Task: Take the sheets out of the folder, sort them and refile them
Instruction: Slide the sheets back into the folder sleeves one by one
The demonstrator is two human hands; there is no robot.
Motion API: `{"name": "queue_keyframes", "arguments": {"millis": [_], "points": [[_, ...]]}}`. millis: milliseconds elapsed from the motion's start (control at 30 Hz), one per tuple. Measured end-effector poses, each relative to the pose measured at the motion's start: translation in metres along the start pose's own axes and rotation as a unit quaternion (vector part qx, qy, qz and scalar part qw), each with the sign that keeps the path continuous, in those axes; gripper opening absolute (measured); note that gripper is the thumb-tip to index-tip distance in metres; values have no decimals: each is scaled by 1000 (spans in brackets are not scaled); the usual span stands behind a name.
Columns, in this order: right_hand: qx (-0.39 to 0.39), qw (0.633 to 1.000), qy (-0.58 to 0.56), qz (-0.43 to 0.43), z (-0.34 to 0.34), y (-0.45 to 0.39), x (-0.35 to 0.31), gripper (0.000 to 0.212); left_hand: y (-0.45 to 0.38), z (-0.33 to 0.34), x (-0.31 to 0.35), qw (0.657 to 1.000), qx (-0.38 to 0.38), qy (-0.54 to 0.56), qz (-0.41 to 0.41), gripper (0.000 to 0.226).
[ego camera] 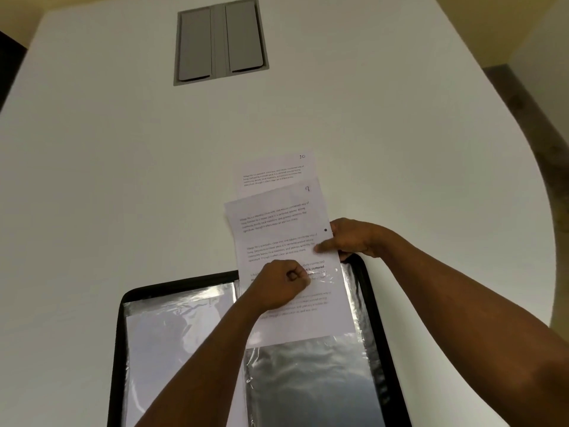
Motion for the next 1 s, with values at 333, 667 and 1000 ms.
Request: {"name": "queue_keyframes", "arguments": {"millis": [333, 667, 1000], "points": [[61, 995, 79, 5, -9, -2, 5, 40, 0, -1, 8, 999, 33, 2, 6, 7], [97, 994, -50, -9, 1, -4, 2, 23, -1, 5, 6, 999, 44, 9, 8, 7], [136, 980, -148, 7, 10, -3, 10, 27, -10, 23, 22, 999, 2, 35, -7, 7]]}}
Point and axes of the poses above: each hand's wrist, its own y-axis away from the middle knuckle, its own z-axis out of the palm, x = y × z, the point moved 4 cm from there along -y, towards the middle knuckle, and after that the axes turned 11 degrees about y, right-handed, at the moved point
